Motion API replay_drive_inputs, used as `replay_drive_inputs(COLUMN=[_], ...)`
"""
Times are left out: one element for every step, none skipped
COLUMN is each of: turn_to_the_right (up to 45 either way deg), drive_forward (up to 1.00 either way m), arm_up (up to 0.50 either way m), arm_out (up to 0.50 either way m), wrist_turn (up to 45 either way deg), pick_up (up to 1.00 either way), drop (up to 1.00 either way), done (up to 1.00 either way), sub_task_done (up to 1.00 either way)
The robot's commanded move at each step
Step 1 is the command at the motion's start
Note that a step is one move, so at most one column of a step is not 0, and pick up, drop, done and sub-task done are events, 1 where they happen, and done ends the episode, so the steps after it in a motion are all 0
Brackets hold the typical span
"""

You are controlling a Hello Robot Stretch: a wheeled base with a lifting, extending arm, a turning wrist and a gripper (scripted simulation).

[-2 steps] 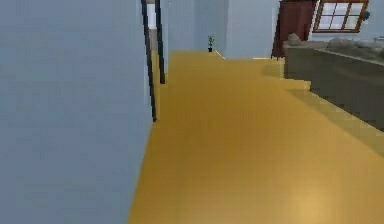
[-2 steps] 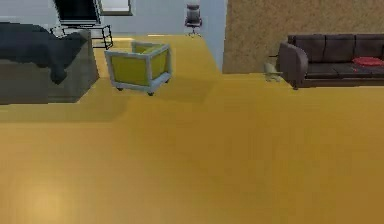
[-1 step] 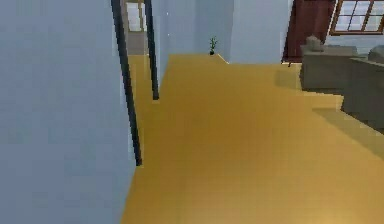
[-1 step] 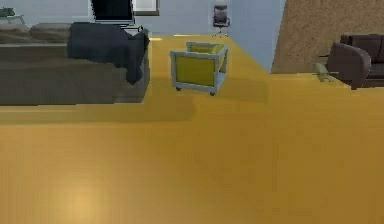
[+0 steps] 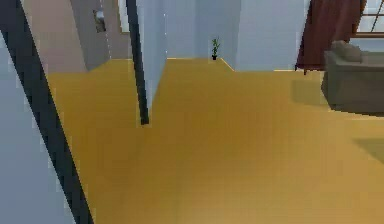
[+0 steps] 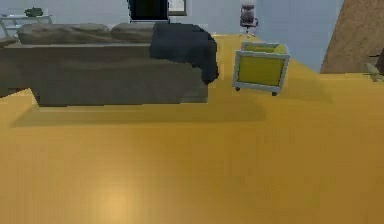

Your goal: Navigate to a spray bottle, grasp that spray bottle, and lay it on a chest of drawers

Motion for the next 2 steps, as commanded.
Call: replay_drive_inputs(turn_to_the_right=[0.0,0.0], drive_forward=[1.00,0.10], arm_up=[0.00,0.00], arm_out=[0.00,0.00], wrist_turn=[0.0,0.0], pick_up=[0.00,0.00], drop=[0.00,0.00], done=[0.00,0.00], sub_task_done=[0.00,0.00])
